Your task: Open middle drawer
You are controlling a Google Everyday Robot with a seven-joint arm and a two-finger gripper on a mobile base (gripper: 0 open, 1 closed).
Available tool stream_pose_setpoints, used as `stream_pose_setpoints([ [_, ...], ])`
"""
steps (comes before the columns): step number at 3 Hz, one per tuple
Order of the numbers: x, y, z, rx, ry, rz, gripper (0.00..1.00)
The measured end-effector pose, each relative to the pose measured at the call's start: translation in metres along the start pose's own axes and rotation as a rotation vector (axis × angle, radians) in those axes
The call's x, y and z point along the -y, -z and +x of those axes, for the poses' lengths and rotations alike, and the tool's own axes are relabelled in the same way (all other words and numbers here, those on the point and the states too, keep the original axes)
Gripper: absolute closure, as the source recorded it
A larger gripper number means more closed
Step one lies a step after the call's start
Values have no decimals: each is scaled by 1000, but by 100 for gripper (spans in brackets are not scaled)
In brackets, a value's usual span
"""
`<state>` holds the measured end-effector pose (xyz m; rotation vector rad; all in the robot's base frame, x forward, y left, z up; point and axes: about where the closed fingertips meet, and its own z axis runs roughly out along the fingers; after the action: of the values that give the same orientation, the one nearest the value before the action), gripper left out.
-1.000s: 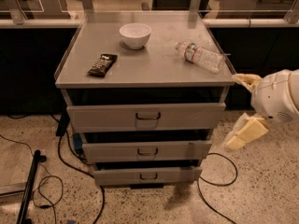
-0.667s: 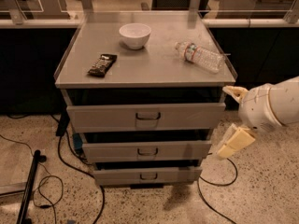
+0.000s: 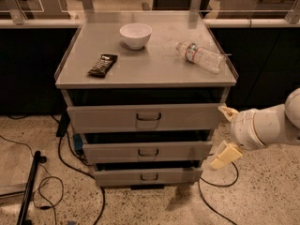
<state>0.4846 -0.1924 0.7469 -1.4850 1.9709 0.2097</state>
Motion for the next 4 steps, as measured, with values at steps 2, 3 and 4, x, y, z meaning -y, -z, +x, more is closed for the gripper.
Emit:
stream_pose_setpoints([
  [2, 6, -35, 32, 131, 37, -23, 0],
  [3, -1, -68, 43, 182, 76, -123, 0],
  [4, -1, -68, 43, 182, 76, -123, 0],
])
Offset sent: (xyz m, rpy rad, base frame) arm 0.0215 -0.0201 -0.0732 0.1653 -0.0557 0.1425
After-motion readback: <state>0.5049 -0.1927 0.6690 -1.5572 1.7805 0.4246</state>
